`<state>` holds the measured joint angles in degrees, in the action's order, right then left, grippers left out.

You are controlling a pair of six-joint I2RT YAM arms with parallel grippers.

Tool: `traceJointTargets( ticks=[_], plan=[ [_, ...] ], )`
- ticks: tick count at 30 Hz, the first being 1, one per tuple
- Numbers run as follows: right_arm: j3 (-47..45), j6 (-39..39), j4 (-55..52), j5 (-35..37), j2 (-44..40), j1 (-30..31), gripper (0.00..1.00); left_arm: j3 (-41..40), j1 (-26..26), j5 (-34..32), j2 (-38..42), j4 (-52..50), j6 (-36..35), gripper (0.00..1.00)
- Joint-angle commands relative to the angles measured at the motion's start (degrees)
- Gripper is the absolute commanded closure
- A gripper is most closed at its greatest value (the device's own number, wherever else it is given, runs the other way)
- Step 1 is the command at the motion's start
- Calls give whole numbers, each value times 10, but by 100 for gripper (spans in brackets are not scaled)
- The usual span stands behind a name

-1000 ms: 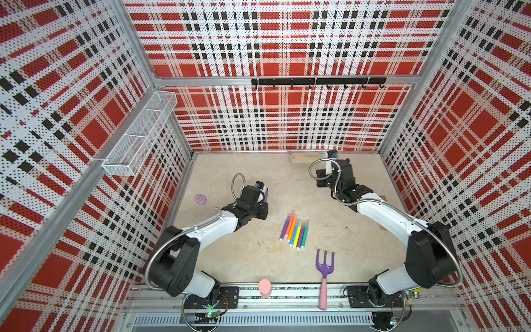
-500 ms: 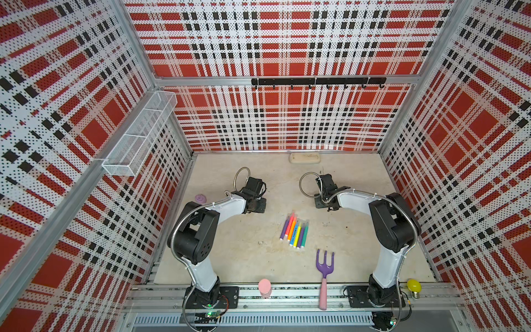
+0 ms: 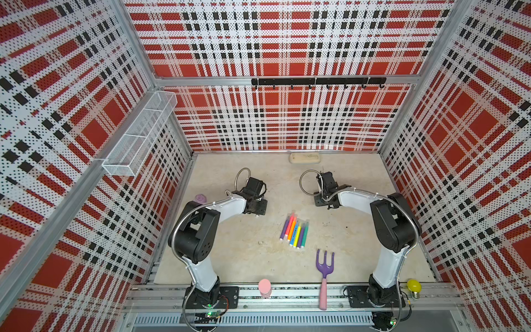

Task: Remove pen caps from pens
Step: Place the pen at the center of the table, then pick up the pen from the center of the table.

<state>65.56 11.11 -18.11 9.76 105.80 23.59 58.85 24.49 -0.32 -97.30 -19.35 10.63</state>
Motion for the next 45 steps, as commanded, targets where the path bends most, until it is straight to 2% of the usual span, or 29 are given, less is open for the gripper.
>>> traceJointTargets(
  ticks=[1, 7, 10, 18, 24, 31, 45],
  plan=[
    [2, -9, 34, -19, -50, 0, 52, 11, 21, 1, 75, 32, -10, 42],
    [8, -14, 27, -17, -77, 7, 50, -8, 82, 39, 120, 13, -12, 42],
    [-9, -13, 41, -19, -99, 7, 52, -44, 108, 25, 113, 5, -3, 45],
    [-25, -14, 49, -26, -127, 7, 53, -78, 169, 66, 108, -11, 10, 49],
    [-34, -12, 51, -21, -140, 7, 53, -76, 188, 77, 89, -32, 9, 50],
    [-38, -13, 53, -19, -144, 7, 53, -74, 207, 59, 55, -48, 14, 51],
    [-35, -5, 58, -10, -134, 7, 52, -66, 212, 60, 6, -44, 11, 52]
  ],
)
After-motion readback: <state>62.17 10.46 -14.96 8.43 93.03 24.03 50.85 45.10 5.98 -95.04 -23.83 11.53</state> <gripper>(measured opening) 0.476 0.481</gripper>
